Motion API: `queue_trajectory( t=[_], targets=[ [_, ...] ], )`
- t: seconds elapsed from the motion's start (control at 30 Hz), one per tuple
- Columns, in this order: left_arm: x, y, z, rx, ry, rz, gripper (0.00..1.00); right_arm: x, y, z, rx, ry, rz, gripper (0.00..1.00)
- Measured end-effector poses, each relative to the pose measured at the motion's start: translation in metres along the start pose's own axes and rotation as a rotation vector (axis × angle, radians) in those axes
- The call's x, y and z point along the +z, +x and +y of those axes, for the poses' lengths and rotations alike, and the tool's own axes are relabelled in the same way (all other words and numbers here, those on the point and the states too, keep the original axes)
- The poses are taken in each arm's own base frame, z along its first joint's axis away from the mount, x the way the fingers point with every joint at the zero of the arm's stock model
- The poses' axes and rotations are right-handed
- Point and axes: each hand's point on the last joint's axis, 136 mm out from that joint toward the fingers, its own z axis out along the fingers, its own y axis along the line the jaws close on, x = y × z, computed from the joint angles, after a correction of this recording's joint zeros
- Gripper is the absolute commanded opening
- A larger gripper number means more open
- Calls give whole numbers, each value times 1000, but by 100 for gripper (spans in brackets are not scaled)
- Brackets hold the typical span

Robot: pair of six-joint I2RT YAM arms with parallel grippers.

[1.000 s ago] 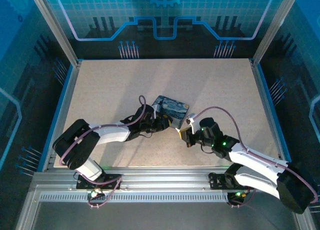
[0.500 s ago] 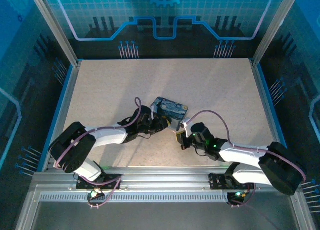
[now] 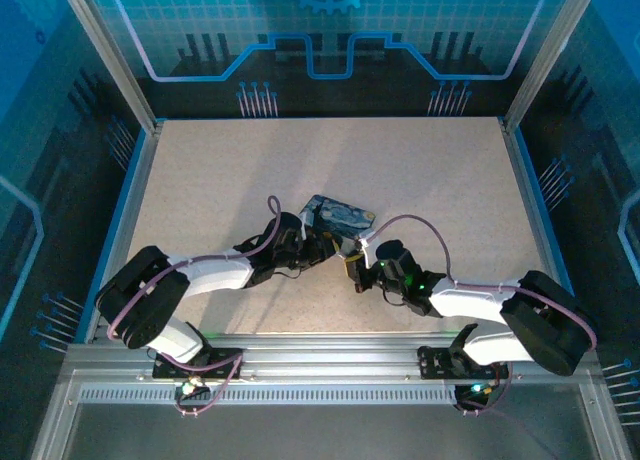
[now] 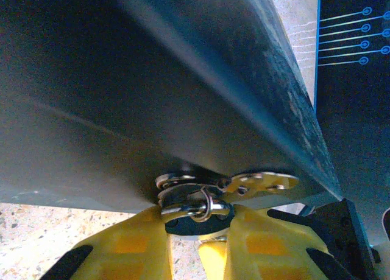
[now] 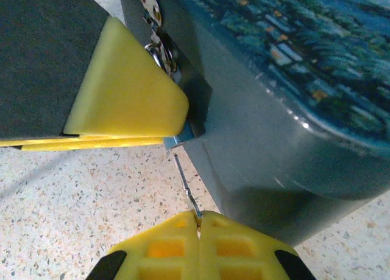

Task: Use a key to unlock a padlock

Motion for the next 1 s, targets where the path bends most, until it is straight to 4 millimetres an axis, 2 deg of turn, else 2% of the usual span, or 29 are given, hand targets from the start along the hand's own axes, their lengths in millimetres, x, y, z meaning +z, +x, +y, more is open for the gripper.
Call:
queue_trajectory(
  t=[1.0],
  targets=[
    [0, -3, 1, 0, -7, -17, 13, 7, -6, -2, 8, 22, -7, 0]
  ],
)
